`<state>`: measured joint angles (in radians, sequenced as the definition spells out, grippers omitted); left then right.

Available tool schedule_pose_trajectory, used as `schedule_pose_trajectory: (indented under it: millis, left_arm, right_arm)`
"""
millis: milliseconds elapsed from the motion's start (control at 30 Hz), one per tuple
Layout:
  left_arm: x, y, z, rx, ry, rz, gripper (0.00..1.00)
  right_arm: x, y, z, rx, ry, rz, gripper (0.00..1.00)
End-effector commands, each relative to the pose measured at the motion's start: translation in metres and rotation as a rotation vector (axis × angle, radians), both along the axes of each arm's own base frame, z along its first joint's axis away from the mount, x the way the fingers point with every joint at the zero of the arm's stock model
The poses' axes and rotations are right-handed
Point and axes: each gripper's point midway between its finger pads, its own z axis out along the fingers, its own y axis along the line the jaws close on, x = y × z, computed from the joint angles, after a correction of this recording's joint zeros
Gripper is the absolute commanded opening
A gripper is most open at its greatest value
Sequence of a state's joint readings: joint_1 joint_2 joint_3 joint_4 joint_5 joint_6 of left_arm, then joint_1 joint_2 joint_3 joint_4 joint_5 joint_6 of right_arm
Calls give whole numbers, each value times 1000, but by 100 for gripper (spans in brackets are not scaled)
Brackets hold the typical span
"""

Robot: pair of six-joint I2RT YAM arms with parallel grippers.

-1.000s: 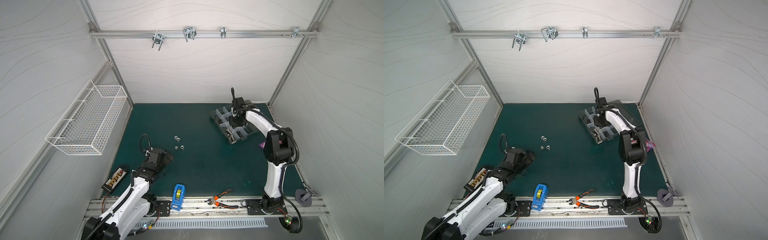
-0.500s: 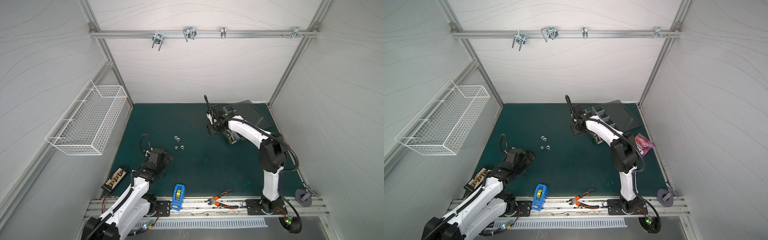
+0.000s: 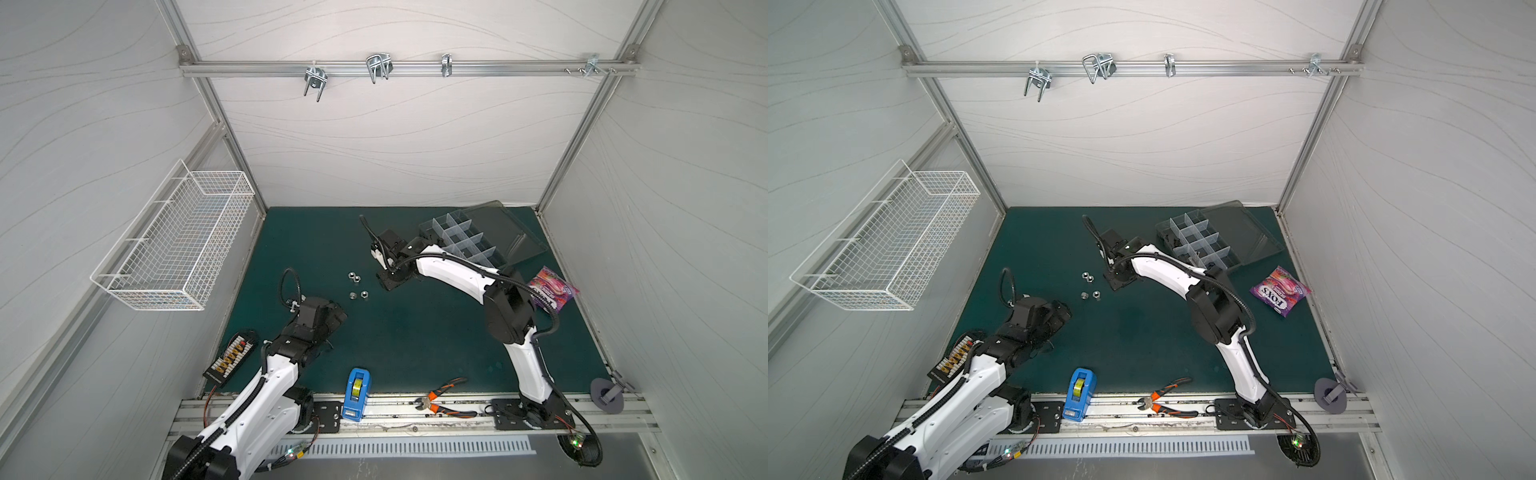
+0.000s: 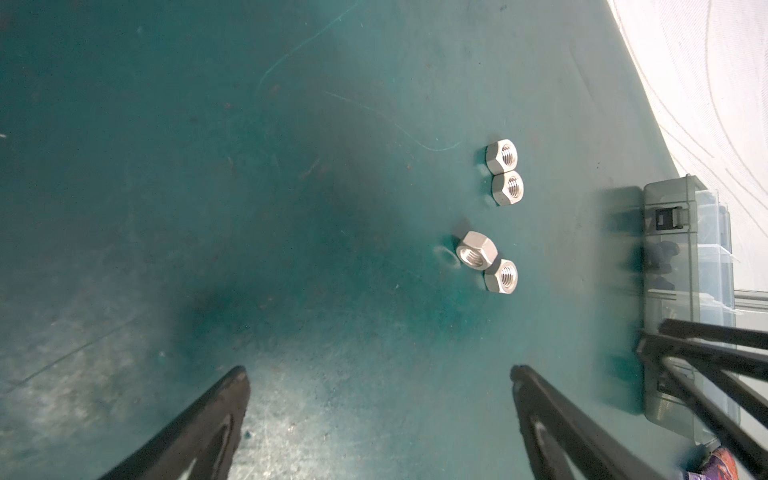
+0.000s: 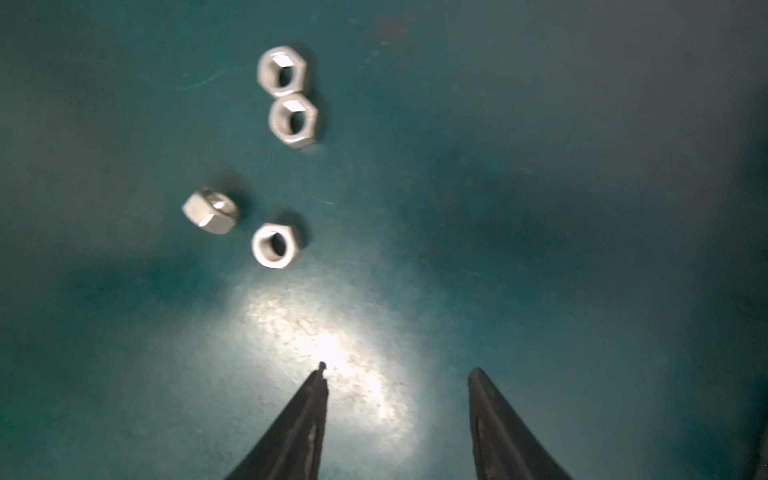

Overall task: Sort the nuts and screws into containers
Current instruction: 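Move the open right gripper back over the silver nuts, then lower the right gripper and close it on the nearest silver hex nut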

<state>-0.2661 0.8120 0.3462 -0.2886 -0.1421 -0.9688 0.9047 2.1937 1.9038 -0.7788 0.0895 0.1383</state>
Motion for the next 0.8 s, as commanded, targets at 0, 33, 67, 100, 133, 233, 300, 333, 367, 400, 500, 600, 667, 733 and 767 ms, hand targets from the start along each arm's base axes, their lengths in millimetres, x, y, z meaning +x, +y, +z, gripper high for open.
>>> schedule_pose_trajectory:
  millis: [0,33,67,100,133,233,300,333,367,400,500,600,667,733,767]
  left_arm:
    - [7,1,12,-3,-37,13,99]
    - [6,2,12,-2,-36,13,99]
    - [6,1,13,-3,-37,13,99]
    - [6,1,13,-3,-36,12,99]
    - [6,2,14,-3,-39,13,99]
    - [5,3,14,-1,-41,16,99]
    - [4,3,14,0,-44,17,99]
    - [4,3,13,0,-43,19,99]
    - [4,3,13,0,-43,19,99]
    - [4,3,13,0,-42,18,99]
    - [4,3,12,0,-38,18,99]
    - [4,3,11,1,-35,16,99]
    - [5,3,11,1,-36,16,99]
    - [5,3,11,1,-37,16,99]
    - [5,3,11,1,-37,17,99]
  right_arm:
    - [-14,15,-11,-27,16,67,71]
    - [-15,19,-13,-30,11,80,74]
    - [-15,22,-15,-34,7,88,77]
    - [-15,26,-15,-33,6,94,77]
    - [-15,27,-17,-36,5,99,78]
    - [-14,33,-23,-37,9,109,79]
    - [-13,35,-28,-42,15,113,79]
    - [-13,37,-31,-46,17,116,79]
    - [-13,38,-34,-48,20,118,80]
    - [-12,39,-37,-50,22,121,80]
    - [-11,43,-42,-56,21,131,79]
    - [-10,47,-46,-54,19,144,77]
    - [-10,50,-46,-52,16,152,76]
    - [-11,53,-47,-49,14,162,74]
    - [-11,54,-48,-49,16,167,74]
